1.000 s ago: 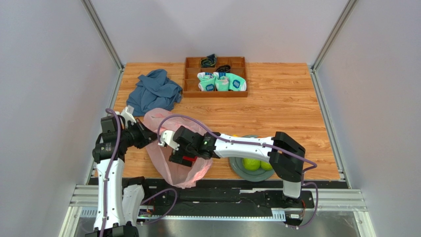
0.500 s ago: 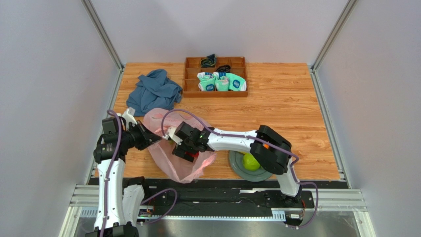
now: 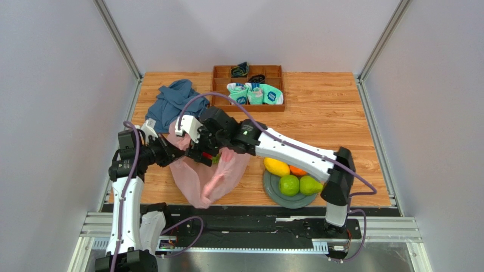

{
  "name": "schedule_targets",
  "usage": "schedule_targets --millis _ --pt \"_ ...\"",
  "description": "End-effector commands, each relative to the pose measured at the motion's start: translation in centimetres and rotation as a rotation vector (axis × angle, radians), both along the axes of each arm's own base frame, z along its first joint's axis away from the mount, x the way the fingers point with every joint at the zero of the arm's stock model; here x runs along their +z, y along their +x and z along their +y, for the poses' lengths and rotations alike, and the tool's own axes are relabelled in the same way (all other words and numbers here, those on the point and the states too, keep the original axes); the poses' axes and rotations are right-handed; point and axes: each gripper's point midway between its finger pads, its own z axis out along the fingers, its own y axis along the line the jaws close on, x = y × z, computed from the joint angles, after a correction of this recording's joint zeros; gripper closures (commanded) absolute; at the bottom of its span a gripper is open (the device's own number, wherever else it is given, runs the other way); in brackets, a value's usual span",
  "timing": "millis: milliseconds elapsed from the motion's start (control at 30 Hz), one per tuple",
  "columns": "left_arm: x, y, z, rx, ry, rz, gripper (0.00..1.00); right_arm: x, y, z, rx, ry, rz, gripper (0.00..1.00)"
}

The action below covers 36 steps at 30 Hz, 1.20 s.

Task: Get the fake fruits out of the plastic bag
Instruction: Take out the fake fruit from the plastic bag, then place the fake fruit on the plate.

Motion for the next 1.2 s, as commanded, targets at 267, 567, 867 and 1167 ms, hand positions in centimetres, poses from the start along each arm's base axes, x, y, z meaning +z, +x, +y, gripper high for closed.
schedule_targets --millis 267,567,867,1167 --pt "5.9 4.4 1.3 -0.105 0.131 -0.297 1.00 7.6 -2.2 -14.3 0.152 0.041 0.013 0.30" --pt "8.3 4.1 3.3 -0.074 0.180 -0.315 1.00 -0.6 -6.9 -27.5 0.373 -0.266 -0.181 0.29" --pt "8.3 5.2 3.8 -0.027 0.128 -0.281 1.00 -7.2 -6.6 -25.8 0.388 -0.355 -0.118 0.27" --pt "6.6 4.2 3.1 -0.021 0.071 -0.237 1.00 -12.0 -4.0 -23.2 0.432 -0.465 -0.054 0.28"
